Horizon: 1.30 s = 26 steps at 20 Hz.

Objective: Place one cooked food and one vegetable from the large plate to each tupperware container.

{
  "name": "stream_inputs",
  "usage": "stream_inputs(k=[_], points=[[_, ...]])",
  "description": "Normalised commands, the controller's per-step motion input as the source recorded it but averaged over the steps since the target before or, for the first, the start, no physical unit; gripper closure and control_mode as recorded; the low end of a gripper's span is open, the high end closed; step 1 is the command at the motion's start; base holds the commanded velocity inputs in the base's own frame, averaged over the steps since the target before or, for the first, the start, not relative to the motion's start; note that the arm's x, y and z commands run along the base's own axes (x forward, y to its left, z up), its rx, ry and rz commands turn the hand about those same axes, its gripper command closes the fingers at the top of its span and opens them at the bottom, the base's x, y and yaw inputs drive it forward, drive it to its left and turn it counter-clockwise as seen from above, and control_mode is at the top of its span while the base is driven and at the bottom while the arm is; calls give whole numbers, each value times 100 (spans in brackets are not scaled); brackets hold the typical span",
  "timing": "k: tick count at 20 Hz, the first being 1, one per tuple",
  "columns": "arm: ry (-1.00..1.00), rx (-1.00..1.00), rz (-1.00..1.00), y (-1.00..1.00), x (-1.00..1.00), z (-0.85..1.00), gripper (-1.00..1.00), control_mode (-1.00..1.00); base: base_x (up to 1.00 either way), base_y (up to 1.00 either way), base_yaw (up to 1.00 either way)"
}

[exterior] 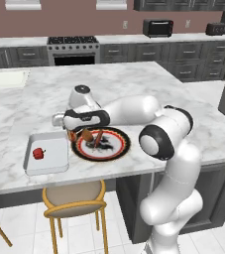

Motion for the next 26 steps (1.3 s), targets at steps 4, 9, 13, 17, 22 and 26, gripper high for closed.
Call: stream_inputs(k=[4,9,13,17,22,26], points=[[5,-12,2,56,15,0,100,-100,0,0,0],[18,0,-1,44,0,-13,100,-100,0,0,0],[24,-1,-10,31,0,-28,100,-100,0,0,0],[1,-1,-2,2,0,-47,100,-100,0,0,0],[-4,0,0,0,2,-53,100,-100,0,0,0],[7,0,0,0,7,-59,100,-100,0,0,0]])
